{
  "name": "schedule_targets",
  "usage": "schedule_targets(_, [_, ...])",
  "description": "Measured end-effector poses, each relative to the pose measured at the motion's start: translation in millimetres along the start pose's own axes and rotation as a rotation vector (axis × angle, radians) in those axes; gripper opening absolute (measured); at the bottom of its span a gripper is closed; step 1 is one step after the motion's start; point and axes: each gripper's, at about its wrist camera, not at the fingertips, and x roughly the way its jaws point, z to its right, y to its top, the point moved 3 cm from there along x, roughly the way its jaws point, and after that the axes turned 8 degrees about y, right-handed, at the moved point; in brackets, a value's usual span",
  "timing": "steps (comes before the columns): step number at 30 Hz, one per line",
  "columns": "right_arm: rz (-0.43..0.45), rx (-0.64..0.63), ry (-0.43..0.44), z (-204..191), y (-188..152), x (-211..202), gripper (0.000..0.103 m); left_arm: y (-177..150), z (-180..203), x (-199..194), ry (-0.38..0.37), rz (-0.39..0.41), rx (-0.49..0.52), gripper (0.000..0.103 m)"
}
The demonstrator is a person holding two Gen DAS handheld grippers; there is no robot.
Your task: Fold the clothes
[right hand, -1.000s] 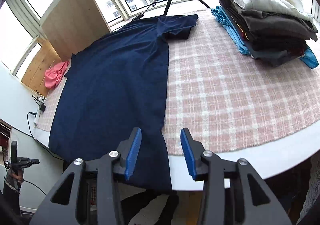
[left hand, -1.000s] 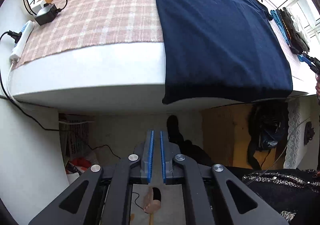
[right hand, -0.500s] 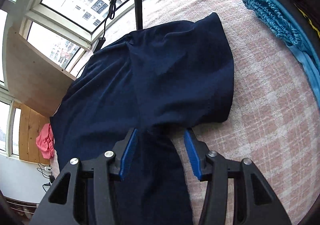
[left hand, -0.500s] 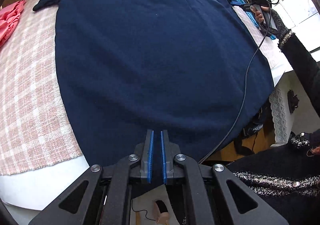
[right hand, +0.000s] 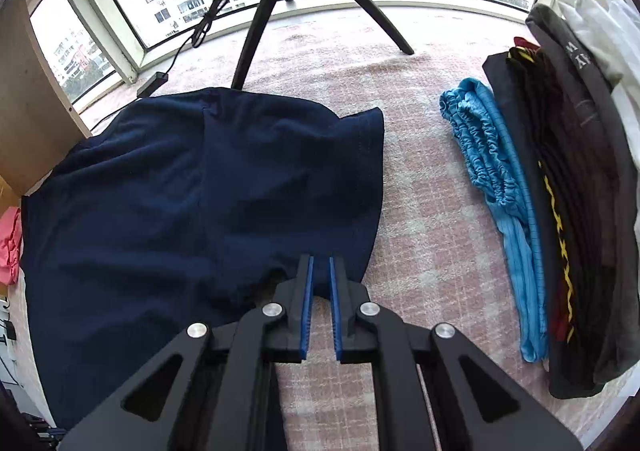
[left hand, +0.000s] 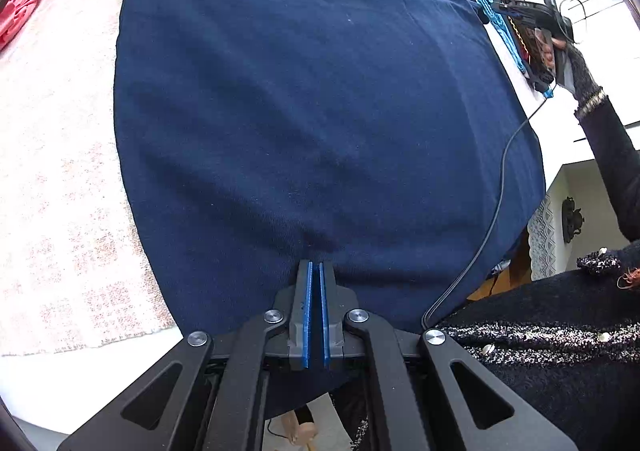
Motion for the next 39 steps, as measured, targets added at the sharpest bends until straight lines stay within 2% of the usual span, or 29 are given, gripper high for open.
schedule_targets(1, [0.010, -0.054, 0.052, -16, -8, -6, 0.017, -1, -1, 0, -0.005, 0.004, -0.019, 0.003])
schedule_targets(2, [0.005, -0.103, 0.082, -31, -17, -7, 0.028, -4, -3, -1, -0.008, 0.013, -0.033, 0.003])
schedule_targets(4, [-0.038, -0.189, 0.118, -56, -32, 4, 0.039, -9, -6, -3, -0.009, 0.033, -0.066, 0.003])
schedule_targets(6, [-0.106, -0.250, 0.120, -69, -43, 28, 0.039, -16, -9, -6, 0.011, 0.053, -0.106, 0.003])
schedule_targets(9, [-0.181, -0.265, 0.029, -54, -51, 49, 0.038, -43, -20, -23, 0.102, 0.090, -0.187, 0.003])
schedule_targets(12, [-0.159, -0.230, -0.026, -39, -44, 27, 0.038, -90, -31, -52, 0.148, 0.157, -0.310, 0.005])
schedule_targets(14, [-0.094, -0.192, 0.081, -41, -41, -8, 0.038, -124, -35, -69, 0.183, 0.196, -0.383, 0.014])
schedule_targets(15, [-0.074, -0.183, 0.144, -48, -43, -25, 0.038, -141, -40, -72, 0.198, 0.206, -0.414, 0.014])
schedule_targets(18, [-0.069, -0.244, 0.251, -82, -61, -61, 0.042, -170, -42, -73, 0.210, 0.220, -0.461, 0.014])
schedule_targets(20, [-0.065, -0.285, 0.322, -104, -73, -85, 0.055, -179, -39, -65, 0.200, 0.232, -0.474, 0.018])
schedule_targets(22, [-0.064, -0.335, 0.383, -128, -85, -106, 0.055, -181, -38, -55, 0.203, 0.221, -0.490, 0.019])
schedule_targets(24, [-0.054, -0.421, 0.409, -157, -96, -117, 0.055, -171, -34, -47, 0.211, 0.212, -0.491, 0.019])
schedule_targets(28, [0.016, -0.531, 0.433, -208, -89, -134, 0.055, -148, -35, -64, 0.186, 0.283, -0.457, 0.019])
schedule_targets(30, [0.041, -0.564, 0.439, -230, -83, -134, 0.055, -125, -43, -78, 0.215, 0.314, -0.429, 0.020])
schedule_targets(33, [0.033, -0.567, 0.445, -260, -73, -117, 0.054, -72, -59, -85, 0.257, 0.342, -0.407, 0.021])
schedule_targets(36, [0.012, -0.573, 0.420, -292, -63, -87, 0.054, -5, -84, -90, 0.283, 0.371, -0.363, 0.023])
schedule_targets(38, [-0.011, -0.572, 0.398, -315, -54, -58, 0.054, 37, -110, -93, 0.290, 0.380, -0.319, 0.031])
schedule_targets(39, [-0.025, -0.569, 0.392, -326, -48, -43, 0.054, 63, -123, -89, 0.294, 0.378, -0.311, 0.031])
